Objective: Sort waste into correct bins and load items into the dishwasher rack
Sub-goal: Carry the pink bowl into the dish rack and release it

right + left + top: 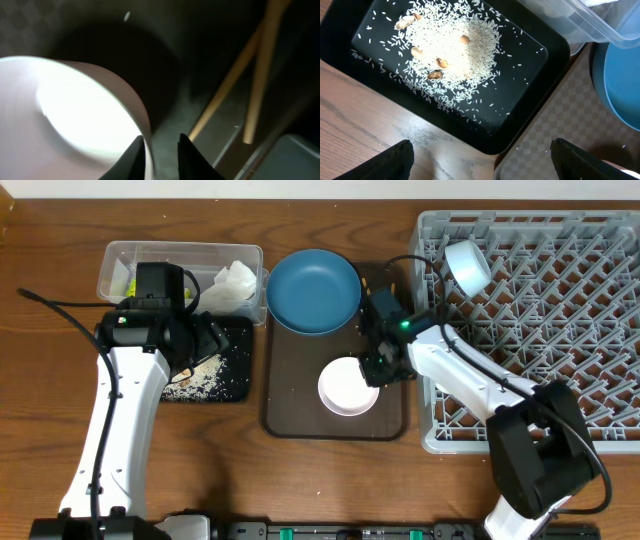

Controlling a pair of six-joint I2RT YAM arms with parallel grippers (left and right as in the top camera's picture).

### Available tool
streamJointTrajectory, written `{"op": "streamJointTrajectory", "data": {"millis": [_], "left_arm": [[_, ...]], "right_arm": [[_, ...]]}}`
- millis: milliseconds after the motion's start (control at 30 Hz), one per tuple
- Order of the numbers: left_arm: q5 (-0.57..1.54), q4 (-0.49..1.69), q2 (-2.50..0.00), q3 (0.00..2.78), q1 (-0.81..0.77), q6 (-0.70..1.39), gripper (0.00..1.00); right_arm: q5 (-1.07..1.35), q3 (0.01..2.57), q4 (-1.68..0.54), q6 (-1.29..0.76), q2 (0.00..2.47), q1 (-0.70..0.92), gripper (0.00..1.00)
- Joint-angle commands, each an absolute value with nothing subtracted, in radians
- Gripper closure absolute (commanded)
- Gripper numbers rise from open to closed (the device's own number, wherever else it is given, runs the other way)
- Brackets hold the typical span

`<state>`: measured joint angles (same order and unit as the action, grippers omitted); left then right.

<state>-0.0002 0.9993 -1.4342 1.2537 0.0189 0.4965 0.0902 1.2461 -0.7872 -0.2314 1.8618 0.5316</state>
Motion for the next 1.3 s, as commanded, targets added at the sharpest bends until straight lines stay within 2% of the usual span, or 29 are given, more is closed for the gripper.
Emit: {"op": "streamJointTrajectory", "data": {"millis": [0,167,367,500,667,800,933,1267], "left_arm": [[-0.012,1.005,-1.424,1.274,0.023,0.49,0.1],[-0.012,1.005,-1.424,1.274,0.023,0.49,0.1],[-0.012,1.005,-1.424,1.274,0.023,0.49,0.1],[-0.012,1.005,-1.424,1.274,0.023,0.49,0.1],[-0.012,1.005,-1.424,1.274,0.023,0.49,0.1],[-0.012,1.005,-1.424,1.274,0.023,0.49,0.1],[-0.012,1.005,-1.424,1.274,0.023,0.49,0.1],[-0.012,1.005,-1.424,1.274,0.023,0.49,0.1]], "right_arm": [[0.087,1.247,-0.779,-0.259,1.879,0.55,0.83],[0.086,1.247,-0.778,-0.272,1.882,0.551,0.99],[0.085,1.262,-0.791,-0.292,1.845,0.545,0.99],[0.03,1.323,-0.87,-0.292,1.736,0.516,0.99],[-0.229,1.412,-0.978,-0.327,1.558,0.465,0.99],[-0.587,1.425,-0.995,-0.355,1.434,0.4,0.99],[-0.914,1.425,-1.031,-0.351,1.411,0.329,0.99],[-1.087,1.421,-1.044,-0.263,1.556,0.253,0.99]]}}
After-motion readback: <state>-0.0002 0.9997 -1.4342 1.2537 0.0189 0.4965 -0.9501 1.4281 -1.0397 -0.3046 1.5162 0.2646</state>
